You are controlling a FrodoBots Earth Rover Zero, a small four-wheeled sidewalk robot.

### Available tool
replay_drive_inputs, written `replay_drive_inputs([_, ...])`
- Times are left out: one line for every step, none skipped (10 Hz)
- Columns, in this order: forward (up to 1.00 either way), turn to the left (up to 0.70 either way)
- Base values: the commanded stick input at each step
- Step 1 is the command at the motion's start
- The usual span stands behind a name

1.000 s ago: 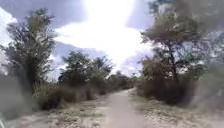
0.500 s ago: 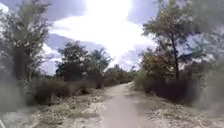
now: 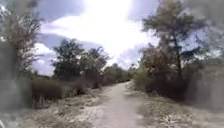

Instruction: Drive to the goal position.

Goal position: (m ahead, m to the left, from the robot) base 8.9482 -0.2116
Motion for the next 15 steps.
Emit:
replay_drive_inputs([0.7, 0.35])
replay_drive_inputs([0.7, 0.29])
replay_drive_inputs([0.7, 0.08])
replay_drive_inputs([0.7, 0.0])
replay_drive_inputs([0.7, 0.0])
replay_drive_inputs([0.7, 0.0])
replay_drive_inputs([0.7, 0.0])
replay_drive_inputs([0.7, 0.0])
replay_drive_inputs([0.7, 0.0])
replay_drive_inputs([0.7, 0.0])
replay_drive_inputs([0.7, 0.0])
replay_drive_inputs([0.7, 0.0])
replay_drive_inputs([0.7, 0.0])
replay_drive_inputs([0.7, 0.0])
replay_drive_inputs([0.7, 0.0])
